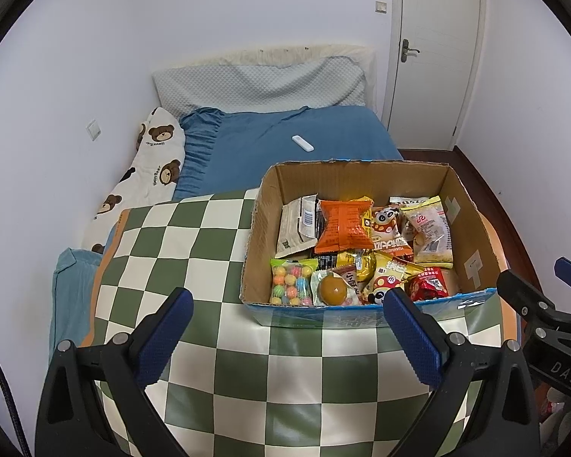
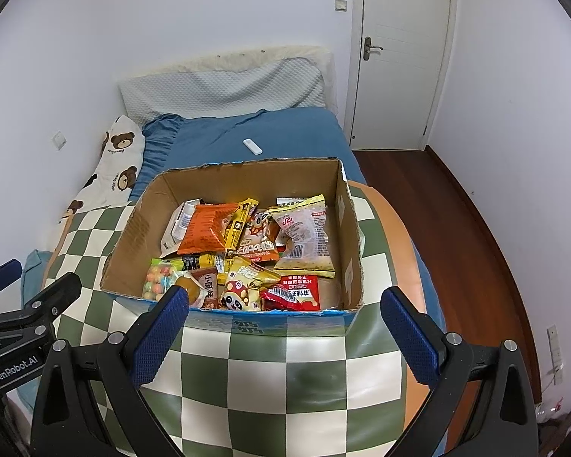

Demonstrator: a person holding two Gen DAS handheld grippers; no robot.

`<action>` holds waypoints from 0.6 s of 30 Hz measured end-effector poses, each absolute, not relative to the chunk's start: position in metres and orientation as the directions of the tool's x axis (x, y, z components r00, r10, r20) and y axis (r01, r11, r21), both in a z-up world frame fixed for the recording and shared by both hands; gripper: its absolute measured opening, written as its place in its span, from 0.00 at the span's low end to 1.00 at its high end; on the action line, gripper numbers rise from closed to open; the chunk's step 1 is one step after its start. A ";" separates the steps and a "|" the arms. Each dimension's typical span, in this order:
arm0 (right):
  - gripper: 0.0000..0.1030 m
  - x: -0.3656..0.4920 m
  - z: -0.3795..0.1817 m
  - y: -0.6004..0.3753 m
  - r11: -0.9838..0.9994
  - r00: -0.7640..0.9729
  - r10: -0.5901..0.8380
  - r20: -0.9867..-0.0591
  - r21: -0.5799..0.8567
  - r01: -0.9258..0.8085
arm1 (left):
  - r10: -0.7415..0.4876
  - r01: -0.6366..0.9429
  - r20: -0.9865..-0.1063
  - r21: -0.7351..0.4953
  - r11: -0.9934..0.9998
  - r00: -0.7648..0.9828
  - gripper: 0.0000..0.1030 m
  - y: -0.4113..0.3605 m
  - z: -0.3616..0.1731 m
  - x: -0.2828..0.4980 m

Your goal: Organize snacks

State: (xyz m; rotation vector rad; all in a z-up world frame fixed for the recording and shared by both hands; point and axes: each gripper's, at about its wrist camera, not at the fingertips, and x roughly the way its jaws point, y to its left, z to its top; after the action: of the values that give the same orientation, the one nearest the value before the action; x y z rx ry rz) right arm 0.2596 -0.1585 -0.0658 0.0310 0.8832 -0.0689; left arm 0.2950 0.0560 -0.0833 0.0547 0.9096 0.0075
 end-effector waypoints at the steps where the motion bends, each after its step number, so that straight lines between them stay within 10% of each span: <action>1: 1.00 0.260 -0.066 -0.158 0.997 0.633 -0.048 -0.773 -0.003 0.072 | 0.030 0.017 -0.789 0.050 0.999 0.614 0.99 0.056 -0.083 0.295; 18: 1.00 0.256 -0.065 -0.158 0.997 0.633 -0.042 -0.773 0.004 0.072 | 0.023 0.025 -0.784 0.049 0.998 0.620 0.99 0.054 -0.074 0.289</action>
State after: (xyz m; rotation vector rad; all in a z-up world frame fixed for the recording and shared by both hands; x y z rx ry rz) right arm 0.2562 -0.1578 -0.0647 0.0356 0.8827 -0.0653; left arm 0.2892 0.0538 -0.0743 0.0568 0.9023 -0.0008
